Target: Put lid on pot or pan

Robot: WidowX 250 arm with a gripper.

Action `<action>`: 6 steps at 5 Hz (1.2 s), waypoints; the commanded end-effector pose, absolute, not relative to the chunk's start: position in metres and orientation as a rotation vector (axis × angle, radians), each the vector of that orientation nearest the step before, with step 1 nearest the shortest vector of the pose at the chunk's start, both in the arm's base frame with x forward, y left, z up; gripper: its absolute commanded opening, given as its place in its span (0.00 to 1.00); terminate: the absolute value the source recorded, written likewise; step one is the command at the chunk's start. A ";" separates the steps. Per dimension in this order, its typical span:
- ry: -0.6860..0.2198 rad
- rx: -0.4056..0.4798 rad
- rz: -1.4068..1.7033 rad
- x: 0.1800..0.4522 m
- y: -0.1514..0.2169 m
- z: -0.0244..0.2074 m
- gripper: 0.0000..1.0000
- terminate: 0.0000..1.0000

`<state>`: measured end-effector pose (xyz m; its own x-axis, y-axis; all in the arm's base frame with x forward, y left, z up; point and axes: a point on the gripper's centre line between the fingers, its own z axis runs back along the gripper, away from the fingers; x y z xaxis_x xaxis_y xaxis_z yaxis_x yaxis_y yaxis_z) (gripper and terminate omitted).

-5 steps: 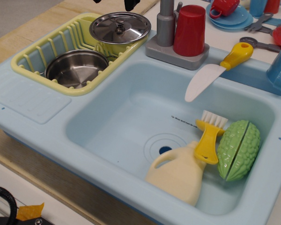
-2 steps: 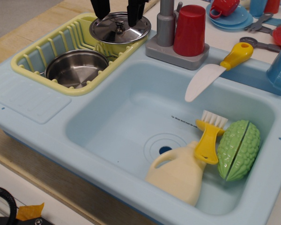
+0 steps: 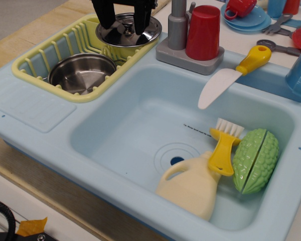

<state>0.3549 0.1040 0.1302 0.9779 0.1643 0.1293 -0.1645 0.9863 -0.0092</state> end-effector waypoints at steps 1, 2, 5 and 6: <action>-0.178 -0.009 0.168 0.363 0.110 0.138 1.00 0.00; -0.165 -0.010 0.164 0.366 0.110 0.137 0.00 0.00; -0.157 0.006 0.194 0.352 0.105 0.145 0.00 0.00; -0.167 0.027 0.267 0.328 0.104 0.153 0.00 0.00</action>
<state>0.3128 0.1023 0.1352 0.9499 0.2876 0.1224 -0.2897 0.9571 0.0000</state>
